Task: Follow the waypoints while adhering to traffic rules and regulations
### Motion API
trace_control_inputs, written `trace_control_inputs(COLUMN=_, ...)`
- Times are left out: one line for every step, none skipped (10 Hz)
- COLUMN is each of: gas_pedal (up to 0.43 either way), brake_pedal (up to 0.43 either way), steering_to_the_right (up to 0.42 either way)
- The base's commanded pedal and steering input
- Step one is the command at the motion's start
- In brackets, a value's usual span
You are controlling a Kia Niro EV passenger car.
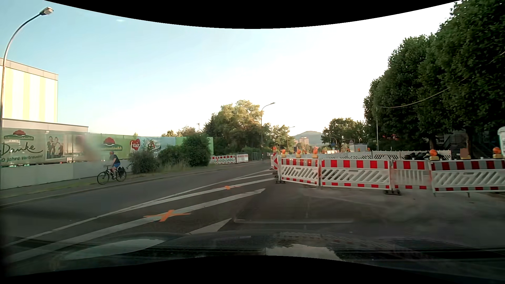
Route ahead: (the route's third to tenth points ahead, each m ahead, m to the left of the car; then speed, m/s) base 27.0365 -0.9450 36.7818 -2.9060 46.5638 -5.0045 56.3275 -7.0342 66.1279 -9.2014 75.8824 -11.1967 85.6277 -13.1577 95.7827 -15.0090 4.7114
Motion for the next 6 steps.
trace_control_inputs(gas_pedal=0.118, brake_pedal=0.000, steering_to_the_right=-0.208)
trace_control_inputs(gas_pedal=0.118, brake_pedal=0.000, steering_to_the_right=-0.203)
trace_control_inputs(gas_pedal=0.118, brake_pedal=0.000, steering_to_the_right=-0.193)
trace_control_inputs(gas_pedal=0.118, brake_pedal=0.000, steering_to_the_right=-0.176)
trace_control_inputs(gas_pedal=0.118, brake_pedal=0.000, steering_to_the_right=-0.161)
trace_control_inputs(gas_pedal=0.118, brake_pedal=0.000, steering_to_the_right=-0.143)
